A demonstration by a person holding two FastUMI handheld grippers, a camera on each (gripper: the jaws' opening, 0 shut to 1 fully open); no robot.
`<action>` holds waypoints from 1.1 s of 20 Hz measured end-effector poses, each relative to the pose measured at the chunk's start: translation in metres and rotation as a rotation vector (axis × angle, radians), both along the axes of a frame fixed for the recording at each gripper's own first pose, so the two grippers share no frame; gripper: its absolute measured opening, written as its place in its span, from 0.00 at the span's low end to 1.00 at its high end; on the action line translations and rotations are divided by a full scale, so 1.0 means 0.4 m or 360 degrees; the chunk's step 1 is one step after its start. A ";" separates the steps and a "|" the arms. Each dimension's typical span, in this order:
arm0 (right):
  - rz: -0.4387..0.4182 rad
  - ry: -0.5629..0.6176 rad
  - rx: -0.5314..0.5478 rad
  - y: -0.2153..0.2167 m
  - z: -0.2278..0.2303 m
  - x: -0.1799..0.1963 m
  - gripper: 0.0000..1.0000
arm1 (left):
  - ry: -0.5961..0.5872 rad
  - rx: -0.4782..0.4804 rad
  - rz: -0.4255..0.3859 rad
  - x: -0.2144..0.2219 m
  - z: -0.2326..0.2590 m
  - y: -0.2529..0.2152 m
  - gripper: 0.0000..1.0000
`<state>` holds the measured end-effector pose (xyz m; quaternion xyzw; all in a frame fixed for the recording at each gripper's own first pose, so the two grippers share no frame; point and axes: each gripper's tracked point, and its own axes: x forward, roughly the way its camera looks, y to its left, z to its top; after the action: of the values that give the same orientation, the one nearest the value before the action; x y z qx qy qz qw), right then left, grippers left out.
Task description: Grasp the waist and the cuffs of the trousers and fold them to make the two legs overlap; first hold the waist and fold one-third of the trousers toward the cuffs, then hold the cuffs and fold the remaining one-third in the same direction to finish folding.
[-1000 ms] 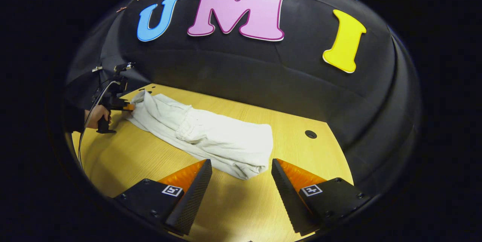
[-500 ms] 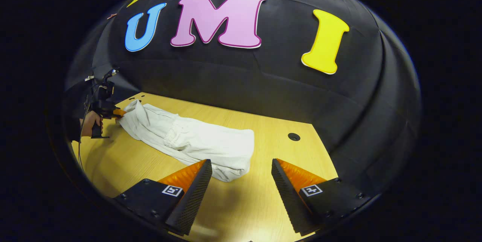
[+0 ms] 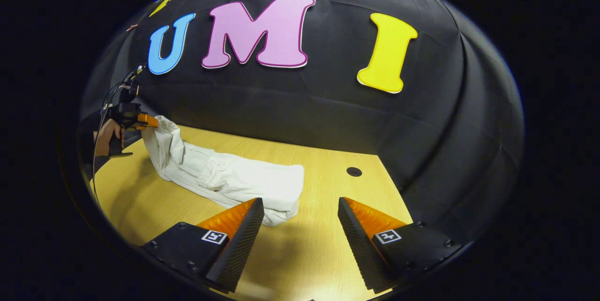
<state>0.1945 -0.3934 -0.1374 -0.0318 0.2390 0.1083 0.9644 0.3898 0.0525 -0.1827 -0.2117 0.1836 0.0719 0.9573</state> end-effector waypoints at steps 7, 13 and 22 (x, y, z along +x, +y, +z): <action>-0.0152 -0.0001 0.0081 -0.079 0.019 -0.033 0.98 | -0.0115 0.0007 -0.0183 0.019 0.178 -0.234 0.05; -0.0213 -0.0038 0.0177 -0.130 0.053 -0.067 0.98 | -0.0204 -0.0049 -0.0412 0.037 0.254 -0.512 0.05; -0.0280 -0.0062 0.0219 -0.176 0.086 -0.149 0.98 | -0.0188 -0.0006 -0.0775 0.028 0.227 -0.919 0.05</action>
<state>0.1348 -0.4636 -0.1029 0.0535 0.2140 0.0387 0.9746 0.4011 -0.3153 -0.0919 -0.1668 0.1730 -0.1737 0.9550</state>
